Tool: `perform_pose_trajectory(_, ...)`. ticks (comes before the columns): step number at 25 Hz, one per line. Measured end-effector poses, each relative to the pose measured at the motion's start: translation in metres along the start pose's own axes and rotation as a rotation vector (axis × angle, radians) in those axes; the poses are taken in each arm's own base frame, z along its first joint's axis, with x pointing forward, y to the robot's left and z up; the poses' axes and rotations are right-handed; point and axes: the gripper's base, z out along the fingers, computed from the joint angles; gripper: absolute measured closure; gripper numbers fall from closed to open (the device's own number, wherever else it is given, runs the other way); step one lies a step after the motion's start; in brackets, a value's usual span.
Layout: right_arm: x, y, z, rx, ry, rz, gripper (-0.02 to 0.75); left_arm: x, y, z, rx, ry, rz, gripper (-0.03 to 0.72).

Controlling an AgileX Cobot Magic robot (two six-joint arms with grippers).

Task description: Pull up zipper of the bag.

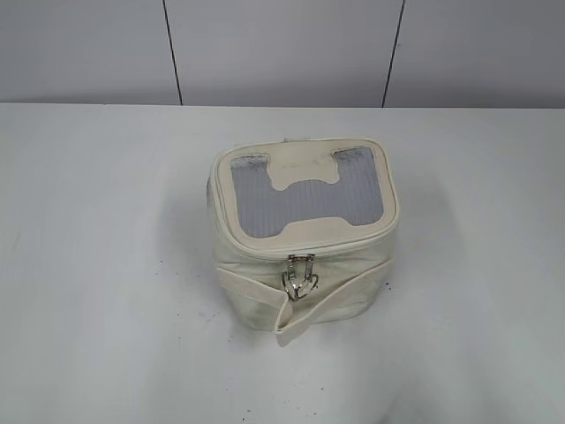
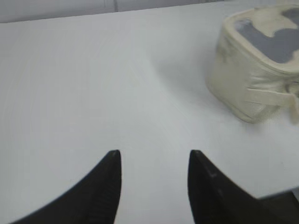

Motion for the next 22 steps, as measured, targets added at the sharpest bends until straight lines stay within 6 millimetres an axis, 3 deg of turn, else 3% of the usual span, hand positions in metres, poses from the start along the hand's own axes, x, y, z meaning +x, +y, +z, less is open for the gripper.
perform_pose_trajectory(7,0.0,0.0005,-0.0001,0.062,0.0,0.032,0.192,0.0046,-0.0026,-0.0079,-0.288,-0.075,-0.143,0.342)
perform_pose_trajectory(22,-0.0002,0.0005,-0.0001,0.062,-0.002,0.031,0.192,0.0049,-0.0031,-0.0083,-0.311,-0.08,-0.154,0.436)
